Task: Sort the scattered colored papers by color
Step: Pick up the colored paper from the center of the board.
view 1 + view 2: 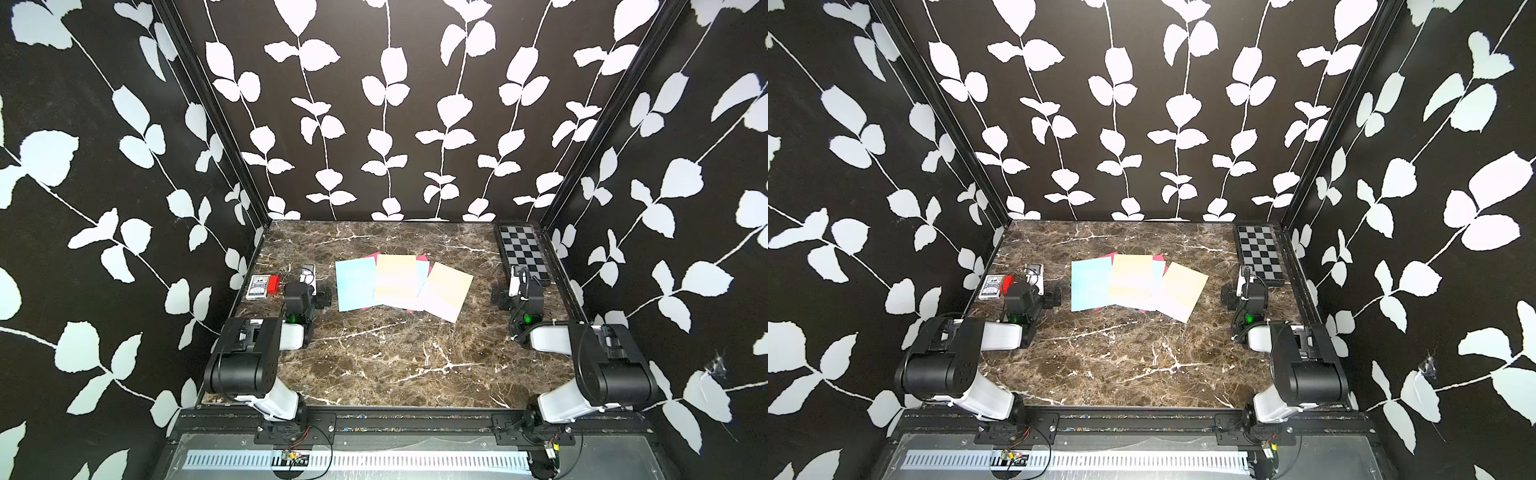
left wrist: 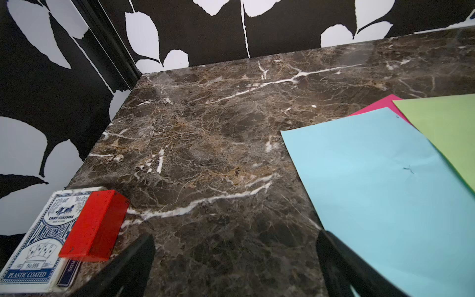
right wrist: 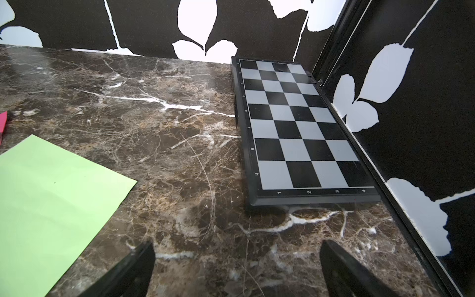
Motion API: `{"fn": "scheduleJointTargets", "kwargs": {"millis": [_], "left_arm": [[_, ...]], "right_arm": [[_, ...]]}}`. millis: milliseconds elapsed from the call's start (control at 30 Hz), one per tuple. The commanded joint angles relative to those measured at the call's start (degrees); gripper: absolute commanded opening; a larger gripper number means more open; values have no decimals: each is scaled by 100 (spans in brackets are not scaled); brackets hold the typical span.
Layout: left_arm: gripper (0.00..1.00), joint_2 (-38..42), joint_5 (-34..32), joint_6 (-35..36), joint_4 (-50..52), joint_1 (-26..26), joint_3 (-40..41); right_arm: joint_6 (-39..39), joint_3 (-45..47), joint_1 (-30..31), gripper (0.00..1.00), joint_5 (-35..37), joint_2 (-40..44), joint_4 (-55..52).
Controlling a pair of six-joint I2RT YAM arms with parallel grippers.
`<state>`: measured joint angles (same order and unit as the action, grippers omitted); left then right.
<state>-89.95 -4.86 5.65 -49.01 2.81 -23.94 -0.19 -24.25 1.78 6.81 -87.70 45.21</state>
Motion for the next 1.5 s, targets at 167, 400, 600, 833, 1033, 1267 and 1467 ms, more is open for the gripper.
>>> {"fn": "scheduleJointTargets", "kwargs": {"millis": [167,400,600,833,1033,1267,1467], "left_arm": [[99,119,79,50,-47,-17,30],[99,118,78,51,-54,-15,30],[99,116,77,50,-46,-15,30],[99,114,76,53,-42,-15,21],[99,947,309,180,1146,-2,-306],[99,2030,618,-983,3583,23,-1693],[88,1116,1677,-1274,4867,715,-2918]], "right_arm": [[-34,96,15,99,-31,34,273],[-34,96,15,99,-39,34,269],[-24,90,15,99,-39,25,268],[-34,92,11,99,-39,33,262],[218,-1038,24,99,364,903,-2314],[660,-2523,594,99,1214,1714,-4396],[1091,-3595,1503,99,708,1418,-5827]]}}
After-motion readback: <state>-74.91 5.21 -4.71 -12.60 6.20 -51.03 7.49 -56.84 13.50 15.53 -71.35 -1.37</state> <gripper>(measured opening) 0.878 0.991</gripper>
